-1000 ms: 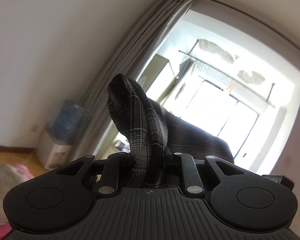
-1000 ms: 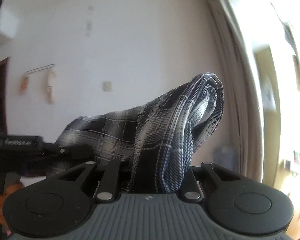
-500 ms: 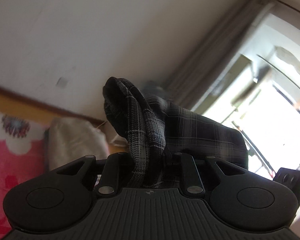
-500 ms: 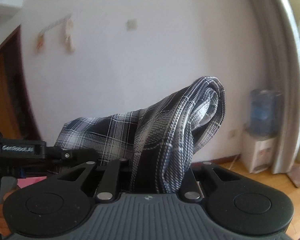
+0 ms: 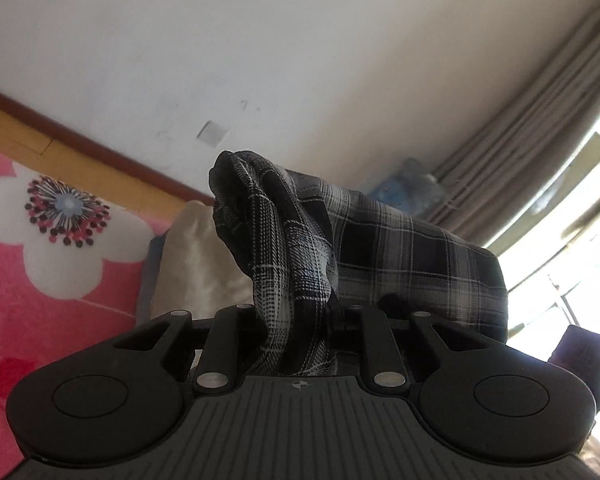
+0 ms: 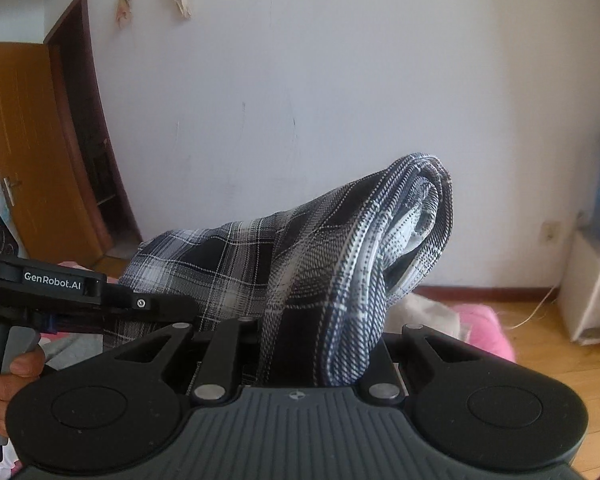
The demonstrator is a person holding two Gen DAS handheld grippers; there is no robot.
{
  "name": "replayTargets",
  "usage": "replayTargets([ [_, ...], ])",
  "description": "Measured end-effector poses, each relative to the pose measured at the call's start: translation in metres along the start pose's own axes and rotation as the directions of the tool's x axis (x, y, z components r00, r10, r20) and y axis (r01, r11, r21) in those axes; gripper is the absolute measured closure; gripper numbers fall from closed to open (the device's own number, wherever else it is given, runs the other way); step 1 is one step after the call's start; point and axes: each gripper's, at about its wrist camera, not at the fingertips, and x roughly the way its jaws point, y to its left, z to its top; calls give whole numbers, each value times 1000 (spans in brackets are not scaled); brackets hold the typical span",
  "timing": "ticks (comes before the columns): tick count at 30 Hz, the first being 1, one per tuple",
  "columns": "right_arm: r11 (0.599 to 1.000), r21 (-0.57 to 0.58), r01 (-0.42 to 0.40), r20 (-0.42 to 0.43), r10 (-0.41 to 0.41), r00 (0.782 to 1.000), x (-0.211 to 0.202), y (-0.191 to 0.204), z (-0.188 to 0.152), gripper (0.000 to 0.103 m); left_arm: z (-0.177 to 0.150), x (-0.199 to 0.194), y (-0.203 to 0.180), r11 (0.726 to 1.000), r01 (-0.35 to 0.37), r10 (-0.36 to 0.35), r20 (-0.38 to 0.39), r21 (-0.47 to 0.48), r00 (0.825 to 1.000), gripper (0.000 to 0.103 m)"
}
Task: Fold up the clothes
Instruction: 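Lift the plaid bundle with both grippers and carry it toward the clothes stack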
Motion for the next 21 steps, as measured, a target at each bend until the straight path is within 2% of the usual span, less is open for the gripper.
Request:
replayTargets([
  [8, 984, 163, -69, -44, 77, 996, 55, -61, 1, 84, 25, 47, 11, 999, -39, 39, -31, -8, 999, 84],
  [13, 961, 260, -96, -67, 117, 991, 88, -98, 1, 84, 39, 72, 18, 999, -46, 47, -81, 13, 996, 84],
  [19, 923, 358, -141, -96, 187, 978, 131, -144, -3, 84, 43, 89, 34, 998, -59, 57, -107, -16, 993, 83],
  [21, 907, 391, -155, -120, 218, 969, 150, -159, -2, 82, 42, 99, 48, 996, -69, 61, -134, -60, 989, 82],
])
